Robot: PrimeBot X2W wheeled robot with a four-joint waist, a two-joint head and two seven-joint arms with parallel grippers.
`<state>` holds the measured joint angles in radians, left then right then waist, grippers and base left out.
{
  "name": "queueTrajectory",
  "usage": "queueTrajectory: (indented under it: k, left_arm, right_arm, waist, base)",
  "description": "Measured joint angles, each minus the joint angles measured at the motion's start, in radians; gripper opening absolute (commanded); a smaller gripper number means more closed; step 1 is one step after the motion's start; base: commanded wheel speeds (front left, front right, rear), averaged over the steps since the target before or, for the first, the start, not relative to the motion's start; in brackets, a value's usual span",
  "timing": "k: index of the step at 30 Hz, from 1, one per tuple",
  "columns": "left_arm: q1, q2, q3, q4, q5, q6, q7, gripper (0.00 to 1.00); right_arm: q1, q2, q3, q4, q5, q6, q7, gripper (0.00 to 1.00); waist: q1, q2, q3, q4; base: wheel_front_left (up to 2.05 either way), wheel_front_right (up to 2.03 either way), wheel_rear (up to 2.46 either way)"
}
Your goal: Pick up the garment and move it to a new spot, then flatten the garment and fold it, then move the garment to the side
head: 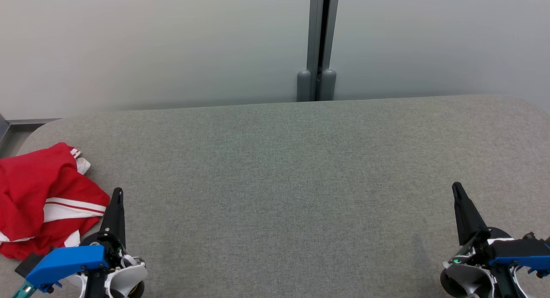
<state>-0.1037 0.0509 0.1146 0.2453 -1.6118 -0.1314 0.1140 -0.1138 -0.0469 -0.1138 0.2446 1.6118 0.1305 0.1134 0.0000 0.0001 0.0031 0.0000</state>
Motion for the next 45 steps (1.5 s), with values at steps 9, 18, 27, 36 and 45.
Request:
queueTrajectory:
  k: [9, 18, 27, 36, 45]
  left_arm:
    - [0.000, 0.000, 0.000, 0.000, 0.000, 0.000, 0.000, 0.00]
    - [0.000, 0.000, 0.000, 0.000, 0.000, 0.000, 0.000, 0.00]
    - [0.000, 0.000, 0.000, 0.000, 0.000, 0.000, 0.000, 0.00]
    - [0.000, 0.000, 0.000, 0.000, 0.000, 0.000, 0.000, 0.00]
    - [0.000, 0.000, 0.000, 0.000, 0.000, 0.000, 0.000, 0.00]
  right_arm:
    - [0.000, 0.000, 0.000, 0.000, 0.000, 0.000, 0.000, 0.00]
    - [0.000, 0.000, 0.000, 0.000, 0.000, 0.000, 0.000, 0.00]
    - [0.000, 0.000, 0.000, 0.000, 0.000, 0.000, 0.000, 0.00]
    - [0.000, 0.000, 0.000, 0.000, 0.000, 0.000, 0.000, 0.00]
    - [0.000, 0.000, 0.000, 0.000, 0.000, 0.000, 0.000, 0.00]
  waist:
    - [0.0000, 0.0000, 0.000, 0.000]
    - [0.0000, 0.0000, 0.000, 0.000]
    - [0.0000, 0.0000, 0.000, 0.000]
    - [0.0000, 0.0000, 0.000, 0.000]
    - [0.0000, 0.0000, 0.000, 0.000]
  base:
    - [0.00, 0.00, 0.00]
    - [0.00, 0.00, 0.00]
    - [0.00, 0.00, 0.00]
    - [0.00, 0.00, 0.00]
    - [0.00, 0.00, 0.00]
